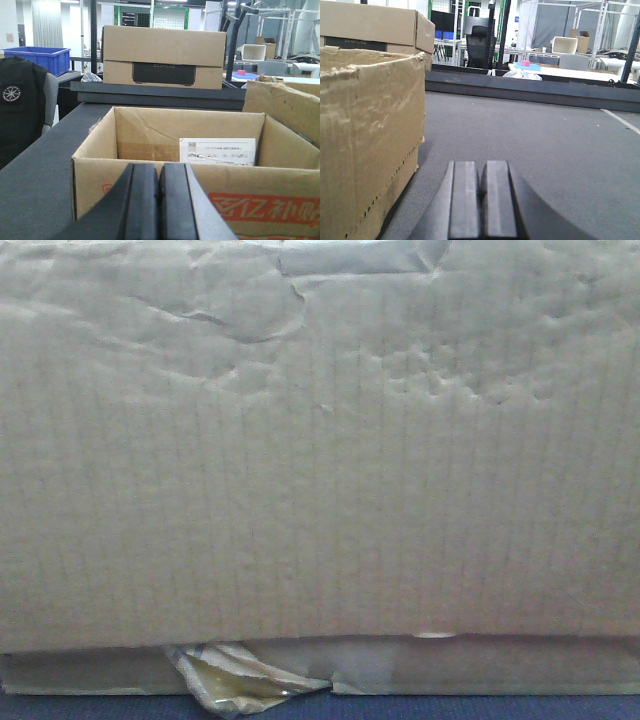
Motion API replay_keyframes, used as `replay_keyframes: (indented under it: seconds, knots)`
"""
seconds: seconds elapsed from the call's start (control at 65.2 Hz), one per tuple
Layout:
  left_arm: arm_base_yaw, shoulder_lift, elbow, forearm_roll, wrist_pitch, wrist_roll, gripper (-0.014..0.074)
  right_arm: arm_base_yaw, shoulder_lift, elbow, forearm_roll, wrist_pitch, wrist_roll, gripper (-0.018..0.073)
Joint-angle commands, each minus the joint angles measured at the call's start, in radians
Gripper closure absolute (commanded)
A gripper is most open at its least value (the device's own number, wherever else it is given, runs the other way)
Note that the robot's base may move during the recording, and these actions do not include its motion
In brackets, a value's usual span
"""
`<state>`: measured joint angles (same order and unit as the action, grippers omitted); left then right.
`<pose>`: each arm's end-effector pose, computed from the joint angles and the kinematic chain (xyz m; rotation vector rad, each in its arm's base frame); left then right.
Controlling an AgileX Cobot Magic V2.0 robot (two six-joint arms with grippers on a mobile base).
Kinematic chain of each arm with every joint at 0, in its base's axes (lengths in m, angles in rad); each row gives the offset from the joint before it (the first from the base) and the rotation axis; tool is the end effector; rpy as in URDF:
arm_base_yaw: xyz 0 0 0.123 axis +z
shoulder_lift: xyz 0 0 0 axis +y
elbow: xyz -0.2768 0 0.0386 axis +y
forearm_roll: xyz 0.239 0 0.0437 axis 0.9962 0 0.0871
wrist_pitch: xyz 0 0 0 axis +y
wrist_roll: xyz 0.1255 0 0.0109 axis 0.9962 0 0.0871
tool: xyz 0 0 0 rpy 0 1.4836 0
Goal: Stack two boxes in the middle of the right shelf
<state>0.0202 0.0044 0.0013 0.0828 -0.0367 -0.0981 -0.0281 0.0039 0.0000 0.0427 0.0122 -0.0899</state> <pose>0.0877 0.0014 0.2199 -0.0233 1.4525 0.0018 0.0881 -0.0024 0.2143 -0.0147 1.4999 -0.0602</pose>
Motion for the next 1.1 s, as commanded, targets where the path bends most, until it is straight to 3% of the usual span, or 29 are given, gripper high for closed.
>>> replay_keyframes:
  seconds: [0.0,1.088]
  knots:
    - [0.002,-0.004,-0.001,-0.007,-0.013,0.0,0.0699,-0.004,-0.004,0.0,0.005,-0.022,0.001,0.0721]
    - [0.002,-0.004,-0.001,-0.007,-0.06,0.0,0.0699,-0.004,-0.004,0.0,0.005,-0.022,0.001,0.0721]
